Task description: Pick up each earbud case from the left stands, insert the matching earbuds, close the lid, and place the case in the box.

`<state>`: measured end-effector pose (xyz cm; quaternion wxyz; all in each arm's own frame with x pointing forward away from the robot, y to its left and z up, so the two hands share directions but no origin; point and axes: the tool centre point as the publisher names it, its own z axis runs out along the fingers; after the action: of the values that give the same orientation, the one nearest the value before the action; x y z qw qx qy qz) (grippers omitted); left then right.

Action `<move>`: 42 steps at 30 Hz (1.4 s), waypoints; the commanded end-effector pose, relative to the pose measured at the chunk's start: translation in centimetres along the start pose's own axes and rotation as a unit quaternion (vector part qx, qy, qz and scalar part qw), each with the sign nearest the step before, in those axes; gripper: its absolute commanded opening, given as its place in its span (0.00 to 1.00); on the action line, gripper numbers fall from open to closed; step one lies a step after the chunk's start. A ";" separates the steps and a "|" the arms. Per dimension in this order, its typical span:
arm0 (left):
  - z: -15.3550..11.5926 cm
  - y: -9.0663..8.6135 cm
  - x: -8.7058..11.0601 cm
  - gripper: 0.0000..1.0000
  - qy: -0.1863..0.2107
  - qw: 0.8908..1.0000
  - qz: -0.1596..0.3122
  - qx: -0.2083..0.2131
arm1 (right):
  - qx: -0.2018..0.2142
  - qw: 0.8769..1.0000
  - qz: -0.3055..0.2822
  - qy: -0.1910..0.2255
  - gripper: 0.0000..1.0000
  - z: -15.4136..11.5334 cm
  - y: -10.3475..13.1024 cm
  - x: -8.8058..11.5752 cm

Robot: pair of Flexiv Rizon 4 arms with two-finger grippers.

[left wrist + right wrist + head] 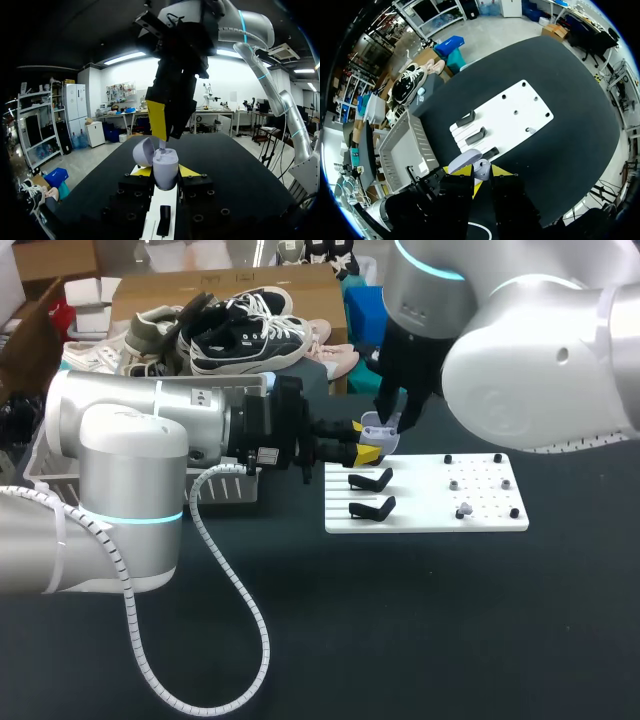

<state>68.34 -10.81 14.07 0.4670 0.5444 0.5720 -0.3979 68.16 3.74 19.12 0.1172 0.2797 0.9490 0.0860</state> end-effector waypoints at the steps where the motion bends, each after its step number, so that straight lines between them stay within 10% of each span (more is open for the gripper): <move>1: 0.0 0.0 0.1 0.00 -0.002 1.000 0.001 -0.001 | 0.001 1.000 0.000 -0.001 0.00 0.0 0.0 0.0; 29: 0.0 0.0 0.1 0.00 -0.002 1.000 0.001 -0.001 | 0.004 1.000 -0.001 0.009 0.00 0.9 0.3 1.0; 35: 0.0 0.0 0.1 0.00 -0.002 1.000 0.001 -0.001 | 0.004 1.000 -0.002 0.012 0.09 1.1 0.1 1.3; 42: 0.0 0.0 0.1 0.00 -0.002 1.000 0.001 -0.001 | 0.000 1.000 -0.006 0.014 0.49 1.1 0.1 1.4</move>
<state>68.32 -10.80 14.06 0.4669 0.5445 0.5719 -0.3980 67.46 4.72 17.91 0.1025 0.2732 0.9524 0.0881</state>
